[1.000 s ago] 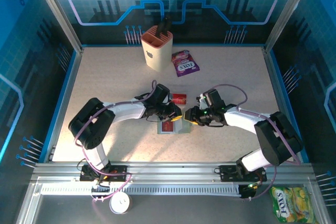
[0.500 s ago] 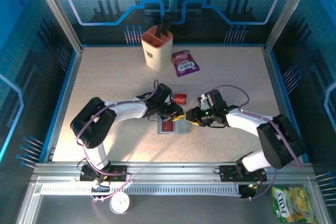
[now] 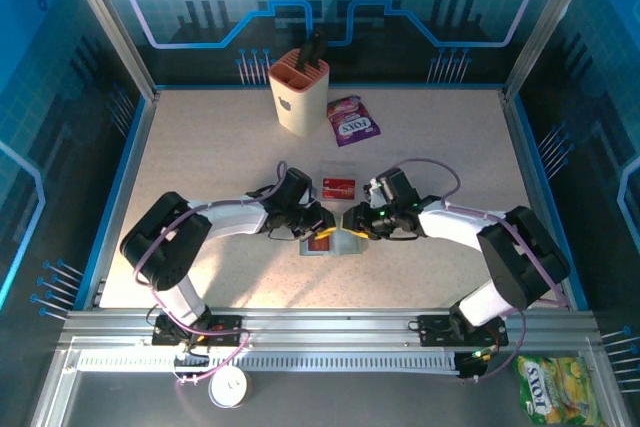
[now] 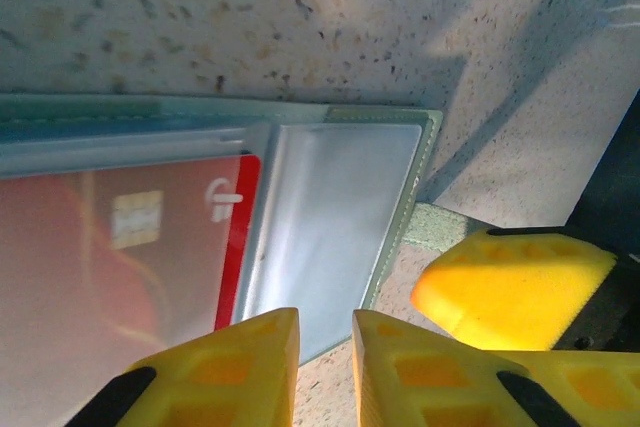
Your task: Take the credit cards out of the card holder
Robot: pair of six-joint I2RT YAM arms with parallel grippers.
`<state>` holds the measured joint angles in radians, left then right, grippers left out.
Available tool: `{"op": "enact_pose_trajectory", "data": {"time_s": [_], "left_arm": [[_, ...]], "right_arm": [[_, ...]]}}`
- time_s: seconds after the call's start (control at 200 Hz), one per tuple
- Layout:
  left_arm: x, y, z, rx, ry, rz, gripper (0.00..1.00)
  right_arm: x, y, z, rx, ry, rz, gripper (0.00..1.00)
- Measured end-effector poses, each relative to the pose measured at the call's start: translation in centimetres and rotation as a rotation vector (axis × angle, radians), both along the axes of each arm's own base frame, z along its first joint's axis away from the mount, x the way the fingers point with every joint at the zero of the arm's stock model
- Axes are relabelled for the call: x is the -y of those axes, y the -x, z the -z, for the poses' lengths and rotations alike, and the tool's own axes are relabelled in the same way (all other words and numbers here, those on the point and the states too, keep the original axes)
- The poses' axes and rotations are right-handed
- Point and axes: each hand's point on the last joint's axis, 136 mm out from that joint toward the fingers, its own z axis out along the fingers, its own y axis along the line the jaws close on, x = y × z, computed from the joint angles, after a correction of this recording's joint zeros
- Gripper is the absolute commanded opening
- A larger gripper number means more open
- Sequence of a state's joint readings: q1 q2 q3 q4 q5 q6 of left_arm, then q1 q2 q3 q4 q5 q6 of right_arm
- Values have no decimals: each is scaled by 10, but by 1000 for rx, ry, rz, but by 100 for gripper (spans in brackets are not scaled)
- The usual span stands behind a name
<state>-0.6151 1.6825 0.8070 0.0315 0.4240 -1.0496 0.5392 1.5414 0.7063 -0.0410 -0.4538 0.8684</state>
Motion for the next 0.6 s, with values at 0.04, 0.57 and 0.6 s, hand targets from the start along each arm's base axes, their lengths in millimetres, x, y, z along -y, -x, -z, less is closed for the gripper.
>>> {"op": "enact_pose_trajectory", "data": {"time_s": [0.04, 0.57, 0.6], "left_arm": [[-4, 1, 0, 5, 4, -8, 22], [-41, 11, 0, 9, 22, -94, 21], [-40, 10, -1, 14, 26, -95, 21]], "right_arm": [[-5, 0, 1, -3, 3, -12, 42], [-45, 7, 12, -32, 56, -109, 42], [-45, 8, 12, -33, 58, -109, 42]]}}
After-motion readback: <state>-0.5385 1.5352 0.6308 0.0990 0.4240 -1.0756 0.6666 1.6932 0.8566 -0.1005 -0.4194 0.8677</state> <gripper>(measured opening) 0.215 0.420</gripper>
